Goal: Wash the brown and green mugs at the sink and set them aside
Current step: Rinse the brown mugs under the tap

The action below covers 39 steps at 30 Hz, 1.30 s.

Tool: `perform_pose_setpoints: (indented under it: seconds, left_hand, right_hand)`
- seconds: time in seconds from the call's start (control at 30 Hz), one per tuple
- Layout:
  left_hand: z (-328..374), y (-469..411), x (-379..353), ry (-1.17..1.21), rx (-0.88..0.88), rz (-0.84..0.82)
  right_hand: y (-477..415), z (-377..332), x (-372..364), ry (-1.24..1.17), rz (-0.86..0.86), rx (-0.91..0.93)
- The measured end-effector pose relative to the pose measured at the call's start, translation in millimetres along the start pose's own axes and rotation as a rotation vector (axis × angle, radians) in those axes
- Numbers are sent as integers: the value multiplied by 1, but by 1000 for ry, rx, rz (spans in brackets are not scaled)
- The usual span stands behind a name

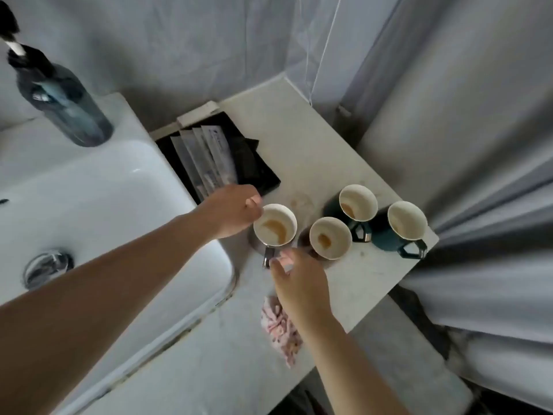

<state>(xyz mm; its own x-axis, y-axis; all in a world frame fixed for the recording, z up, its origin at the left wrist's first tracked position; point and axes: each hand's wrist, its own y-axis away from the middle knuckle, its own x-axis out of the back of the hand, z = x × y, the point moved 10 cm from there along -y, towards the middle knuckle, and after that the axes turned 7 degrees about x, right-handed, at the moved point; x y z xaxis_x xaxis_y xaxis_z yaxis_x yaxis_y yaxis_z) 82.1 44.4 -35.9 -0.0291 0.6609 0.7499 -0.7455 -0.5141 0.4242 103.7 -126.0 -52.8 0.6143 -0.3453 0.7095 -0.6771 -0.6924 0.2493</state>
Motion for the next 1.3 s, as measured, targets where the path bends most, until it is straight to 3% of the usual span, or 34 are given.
perform_pose_setpoints:
  seconds: [0.3, 0.7, 0.93, 1.1, 1.3]
  left_hand:
    - [5, -15, -14, 18, -68, -10]
    - [12, 3, -2, 14, -9, -46]
    - [23, 60, 45, 382, -10, 136]
    - [6, 120, 89, 575, 33, 285]
    - [-56, 197, 122, 805, 228, 415]
  right_hand:
    - [-14, 10, -24, -18, 42, -3]
    - [-3, 18, -12, -397, 10, -105]
    - [7, -26, 45, -425, 77, 50]
    - [9, -78, 68, -362, 36, 243]
    - [21, -157, 71, -322, -79, 470]
